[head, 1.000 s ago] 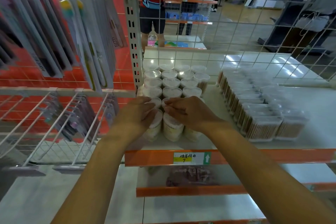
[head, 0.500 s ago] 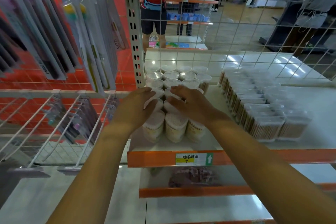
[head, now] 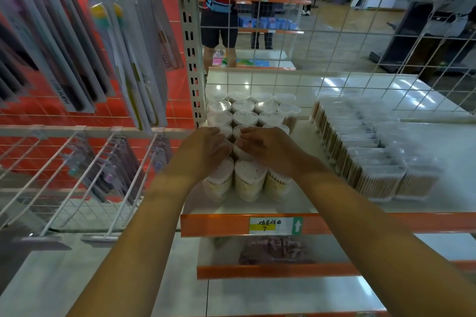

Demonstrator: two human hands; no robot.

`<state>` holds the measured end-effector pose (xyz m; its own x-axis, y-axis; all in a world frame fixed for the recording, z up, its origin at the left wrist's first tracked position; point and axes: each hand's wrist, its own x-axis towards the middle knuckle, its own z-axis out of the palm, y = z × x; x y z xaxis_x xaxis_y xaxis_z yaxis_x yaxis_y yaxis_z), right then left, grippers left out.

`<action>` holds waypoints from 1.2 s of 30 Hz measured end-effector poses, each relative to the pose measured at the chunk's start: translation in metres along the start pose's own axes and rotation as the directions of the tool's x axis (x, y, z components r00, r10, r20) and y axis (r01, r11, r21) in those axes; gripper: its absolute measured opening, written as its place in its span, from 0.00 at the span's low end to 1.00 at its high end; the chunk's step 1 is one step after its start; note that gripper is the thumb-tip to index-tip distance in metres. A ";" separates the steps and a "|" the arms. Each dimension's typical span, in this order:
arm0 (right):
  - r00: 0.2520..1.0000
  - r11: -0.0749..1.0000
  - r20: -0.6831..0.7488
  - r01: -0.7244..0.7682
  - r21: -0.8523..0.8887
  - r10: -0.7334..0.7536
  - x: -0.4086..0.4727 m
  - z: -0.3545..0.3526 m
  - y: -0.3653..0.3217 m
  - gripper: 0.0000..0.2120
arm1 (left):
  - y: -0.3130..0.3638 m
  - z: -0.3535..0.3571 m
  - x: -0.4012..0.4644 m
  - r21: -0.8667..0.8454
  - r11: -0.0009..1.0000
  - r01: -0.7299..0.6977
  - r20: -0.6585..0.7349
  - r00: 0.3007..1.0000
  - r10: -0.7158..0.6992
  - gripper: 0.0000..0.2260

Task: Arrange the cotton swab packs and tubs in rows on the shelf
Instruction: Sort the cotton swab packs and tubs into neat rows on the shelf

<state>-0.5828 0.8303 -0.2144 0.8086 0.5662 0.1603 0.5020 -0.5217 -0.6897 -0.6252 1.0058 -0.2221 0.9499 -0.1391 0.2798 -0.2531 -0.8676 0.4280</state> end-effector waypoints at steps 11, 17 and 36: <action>0.991 0.981 -0.136 -0.041 -0.192 0.015 0.030 -0.004 -0.006 0.20 | -0.002 -0.012 0.030 -0.021 0.999 -0.029 -0.104 0.994 0.026 0.13; 0.993 0.905 0.026 -0.093 -0.414 0.114 0.041 0.001 0.002 0.23 | -0.015 -0.002 0.050 0.114 0.970 -0.213 0.234 0.955 0.183 0.15; 0.973 0.848 0.082 -0.144 -0.510 0.215 0.088 -0.026 0.032 0.27 | 0.004 0.014 0.106 0.156 0.984 0.080 0.161 0.981 -0.106 0.15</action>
<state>-0.4877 0.8462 -0.2042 0.8694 0.4915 -0.0502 0.4659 -0.8494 -0.2478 -0.5235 0.9807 -0.2027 0.9884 -0.1217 0.0912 -0.1443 -0.9399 0.3095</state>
